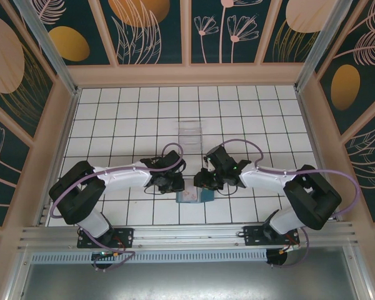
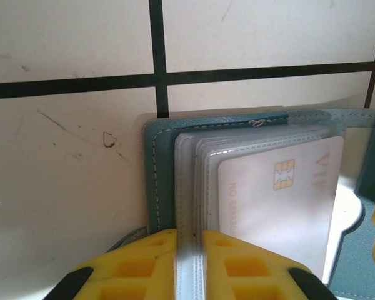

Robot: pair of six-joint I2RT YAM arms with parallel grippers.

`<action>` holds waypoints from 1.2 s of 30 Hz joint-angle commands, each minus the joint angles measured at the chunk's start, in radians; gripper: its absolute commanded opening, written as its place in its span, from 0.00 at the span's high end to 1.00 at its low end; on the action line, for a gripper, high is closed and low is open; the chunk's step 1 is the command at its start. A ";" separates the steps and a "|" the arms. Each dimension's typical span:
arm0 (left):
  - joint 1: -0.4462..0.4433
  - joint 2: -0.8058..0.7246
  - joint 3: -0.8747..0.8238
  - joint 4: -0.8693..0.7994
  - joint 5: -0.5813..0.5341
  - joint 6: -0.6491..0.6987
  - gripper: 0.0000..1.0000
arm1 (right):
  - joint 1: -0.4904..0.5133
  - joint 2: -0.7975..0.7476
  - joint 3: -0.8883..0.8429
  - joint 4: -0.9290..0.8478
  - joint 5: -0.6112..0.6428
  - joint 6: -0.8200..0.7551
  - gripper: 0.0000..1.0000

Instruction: Take the credit cards out of the card holder

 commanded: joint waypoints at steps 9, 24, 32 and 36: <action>-0.005 0.054 -0.032 -0.004 0.003 0.009 0.80 | -0.013 0.051 -0.061 0.112 -0.058 0.004 0.75; -0.004 0.050 -0.023 -0.018 -0.003 0.007 0.77 | -0.013 0.063 -0.070 0.116 -0.068 0.000 0.82; -0.004 0.039 -0.004 -0.067 -0.041 0.015 0.76 | -0.020 0.037 -0.069 0.078 -0.038 -0.002 0.88; -0.005 0.039 0.002 -0.082 -0.052 0.020 0.75 | -0.034 0.002 -0.072 0.043 -0.022 -0.010 0.88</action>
